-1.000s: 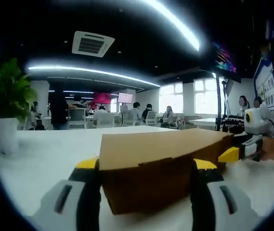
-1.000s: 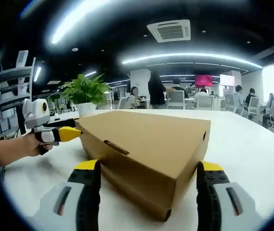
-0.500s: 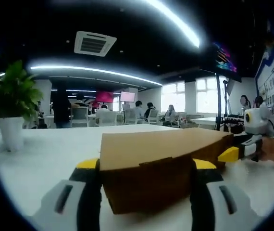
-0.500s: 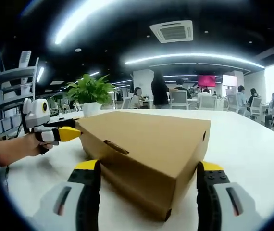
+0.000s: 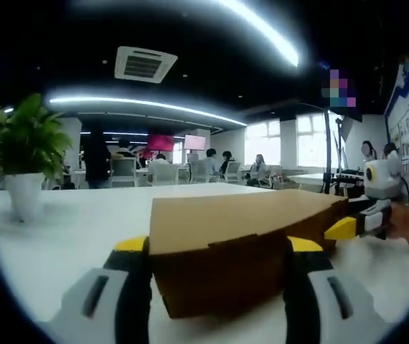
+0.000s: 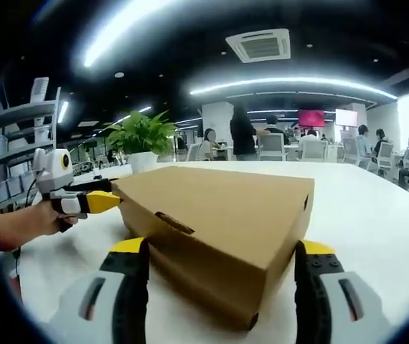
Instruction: Operate the shoe box by opening the lid, removing the specified soft item, and placing it in the target area until the item is outside and the box remains undamaged.
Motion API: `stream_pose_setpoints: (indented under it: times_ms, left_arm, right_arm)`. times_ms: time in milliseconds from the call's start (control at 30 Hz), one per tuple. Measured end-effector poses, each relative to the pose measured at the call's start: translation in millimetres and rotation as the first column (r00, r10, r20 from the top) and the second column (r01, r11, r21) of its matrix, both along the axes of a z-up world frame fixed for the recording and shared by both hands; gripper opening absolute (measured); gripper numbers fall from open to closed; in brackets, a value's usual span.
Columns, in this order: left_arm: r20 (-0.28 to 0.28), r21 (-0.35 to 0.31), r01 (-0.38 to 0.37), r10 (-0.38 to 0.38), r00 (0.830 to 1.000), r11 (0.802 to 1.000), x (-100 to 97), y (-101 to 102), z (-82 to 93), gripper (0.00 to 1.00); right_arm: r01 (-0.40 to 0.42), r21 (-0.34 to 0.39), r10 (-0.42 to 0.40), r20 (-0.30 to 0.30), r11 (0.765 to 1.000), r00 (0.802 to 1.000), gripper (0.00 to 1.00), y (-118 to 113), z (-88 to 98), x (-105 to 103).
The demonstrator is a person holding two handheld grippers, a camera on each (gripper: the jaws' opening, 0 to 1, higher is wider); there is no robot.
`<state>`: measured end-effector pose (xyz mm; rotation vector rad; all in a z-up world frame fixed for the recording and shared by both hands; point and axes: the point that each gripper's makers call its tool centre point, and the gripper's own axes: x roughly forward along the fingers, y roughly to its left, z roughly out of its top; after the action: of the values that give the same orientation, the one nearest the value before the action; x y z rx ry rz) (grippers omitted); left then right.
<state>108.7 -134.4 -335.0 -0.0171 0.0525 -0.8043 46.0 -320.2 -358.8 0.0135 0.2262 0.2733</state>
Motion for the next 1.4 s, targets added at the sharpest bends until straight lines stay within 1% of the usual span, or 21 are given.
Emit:
stream_pose_setpoints:
  times_ms: [67, 167, 267, 367, 500, 633, 733, 800, 867, 933, 1000, 1033, 1133, 1200, 1267, 1300, 1400]
  left_arm:
    - [0.003, -0.001, -0.002, 0.002, 1.000, 1.000, -4.1, 2, 0.0, 0.75]
    - [0.005, -0.003, -0.008, 0.008, 1.000, 1.000, -8.2, 3, 0.5, 0.75]
    - [-0.001, 0.005, -0.012, 0.012, 1.000, 1.000, -14.6, 7, 0.9, 0.75]
    - [0.007, 0.001, -0.021, 0.021, 1.000, 1.000, -21.9, 8, 2.1, 0.74]
    - [0.001, 0.006, -0.029, 0.029, 1.000, 1.000, -22.5, 16, 1.2, 0.74]
    - [0.000, 0.006, -0.038, 0.038, 0.999, 0.999, -27.9, 20, -0.6, 0.74]
    - [-0.002, -0.007, -0.043, 0.043, 0.999, 0.999, -30.0, 23, -0.8, 0.74]
    - [0.010, -0.016, -0.046, 0.046, 0.999, 0.999, -30.7, 23, -3.4, 0.77]
    - [0.030, 0.018, -0.039, 0.038, 0.999, 0.999, -34.9, 18, -3.4, 0.80]
    - [0.002, -0.006, -0.065, 0.065, 0.998, 0.998, -35.9, 23, 2.5, 0.75]
    - [-0.014, -0.028, -0.058, 0.058, 0.998, 0.998, -38.6, 23, 3.1, 0.75]
    - [0.006, -0.018, -0.058, 0.058, 0.998, 0.998, -37.8, 24, 3.4, 0.75]
    - [0.008, -0.021, -0.063, 0.063, 0.998, 0.998, -40.9, 27, 3.3, 0.75]
    - [0.005, -0.013, -0.070, 0.071, 0.997, 0.997, -48.1, 28, 4.4, 0.75]
    - [0.000, -0.005, -0.077, 0.077, 0.997, 0.997, -50.5, 32, 3.2, 0.75]
    - [-0.002, -0.005, -0.081, 0.081, 0.997, 0.997, -56.9, 31, 3.8, 0.75]
    - [0.000, -0.003, -0.088, 0.088, 0.996, 0.996, -60.2, 35, 0.9, 0.75]
  right_arm:
    - [-0.004, -0.004, 0.004, -0.005, 1.000, 1.000, 0.85, 2, 1.0, -3]
    - [-0.003, -0.001, 0.003, 0.009, 1.000, 1.000, 0.85, 5, 2.7, -6]
    - [-0.011, -0.003, 0.011, -0.001, 1.000, 1.000, 0.85, 5, 2.0, -8]
    - [-0.018, 0.000, 0.018, 0.010, 1.000, 1.000, 0.85, 10, 1.8, -13]
    - [-0.030, -0.003, 0.030, -0.001, 1.000, 1.000, 0.85, 13, 0.8, -15]
    - [-0.039, -0.003, 0.039, 0.002, 0.999, 0.999, 0.85, 17, -1.4, -18]
    - [-0.044, -0.002, 0.044, 0.005, 0.999, 0.999, 0.85, 17, -2.3, -19]
    - [-0.043, -0.002, 0.043, 0.004, 0.999, 0.999, 0.85, 18, -3.2, -19]
    - [-0.044, 0.001, 0.044, 0.020, 0.999, 0.999, 0.85, 19, -4.4, -20]
    - [-0.049, 0.005, 0.049, 0.030, 0.999, 0.998, 0.85, 19, -5.3, -22]
    - [-0.048, 0.003, 0.047, 0.025, 0.999, 0.999, 0.85, 20, -4.1, -24]
    - [-0.047, 0.002, 0.047, 0.023, 0.999, 0.999, 0.85, 20, -4.1, -24]
    - [-0.054, -0.002, 0.054, 0.018, 0.999, 0.998, 0.85, 23, -3.1, -29]
    - [-0.063, -0.002, 0.063, 0.013, 0.998, 0.998, 0.85, 25, -2.6, -33]
    - [-0.068, -0.003, 0.068, 0.011, 0.998, 0.998, 0.85, 27, -1.5, -36]
    - [-0.071, -0.004, 0.071, 0.012, 0.997, 0.997, 0.85, 28, -1.3, -37]
    - [-0.081, -0.004, 0.081, 0.012, 0.997, 0.997, 0.85, 32, -0.8, -42]
